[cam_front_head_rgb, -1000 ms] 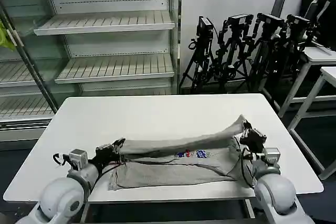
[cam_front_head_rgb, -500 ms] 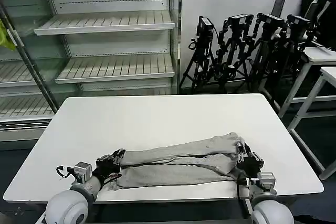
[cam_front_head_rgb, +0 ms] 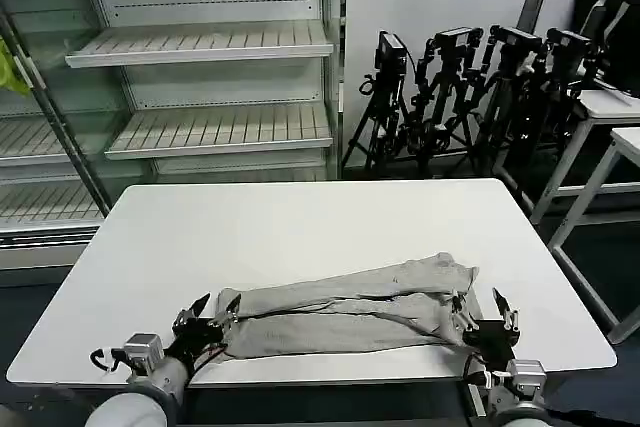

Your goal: Fold and organize the clothes.

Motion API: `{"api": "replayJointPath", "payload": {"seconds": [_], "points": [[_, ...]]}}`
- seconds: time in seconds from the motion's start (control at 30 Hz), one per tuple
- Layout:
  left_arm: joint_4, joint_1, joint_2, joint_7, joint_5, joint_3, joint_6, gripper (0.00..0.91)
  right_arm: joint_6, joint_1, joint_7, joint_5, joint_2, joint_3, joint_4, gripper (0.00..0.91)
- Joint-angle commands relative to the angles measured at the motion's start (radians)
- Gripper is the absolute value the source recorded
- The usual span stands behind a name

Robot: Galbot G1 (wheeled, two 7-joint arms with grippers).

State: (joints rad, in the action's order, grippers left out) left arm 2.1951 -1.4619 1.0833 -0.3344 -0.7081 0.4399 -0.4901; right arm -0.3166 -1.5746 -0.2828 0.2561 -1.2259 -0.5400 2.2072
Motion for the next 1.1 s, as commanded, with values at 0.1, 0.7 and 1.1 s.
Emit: {"api": "replayJointPath", "payload": {"seconds": [0.1, 0.7, 1.1], "points": [[-0.023, -0.063, 0.206, -0.069, -0.015, -0.026, 0.020, 0.907, 0.003, -0.084, -0.012, -0.007, -0.026, -0.019, 0.062, 0.907], [-0.060, -0.035, 0.216, -0.063, -0.082, -0.046, 0.050, 0.040, 0.002, -0.096, -0.027, 0.000, -0.049, -0.028, 0.081, 0.907], [-0.011, -0.016, 0.146, -0.054, -0.232, 0.085, 0.047, 0.040, -0.004, -0.092, -0.034, 0.000, -0.068, -0.027, 0.098, 0.907]]}}
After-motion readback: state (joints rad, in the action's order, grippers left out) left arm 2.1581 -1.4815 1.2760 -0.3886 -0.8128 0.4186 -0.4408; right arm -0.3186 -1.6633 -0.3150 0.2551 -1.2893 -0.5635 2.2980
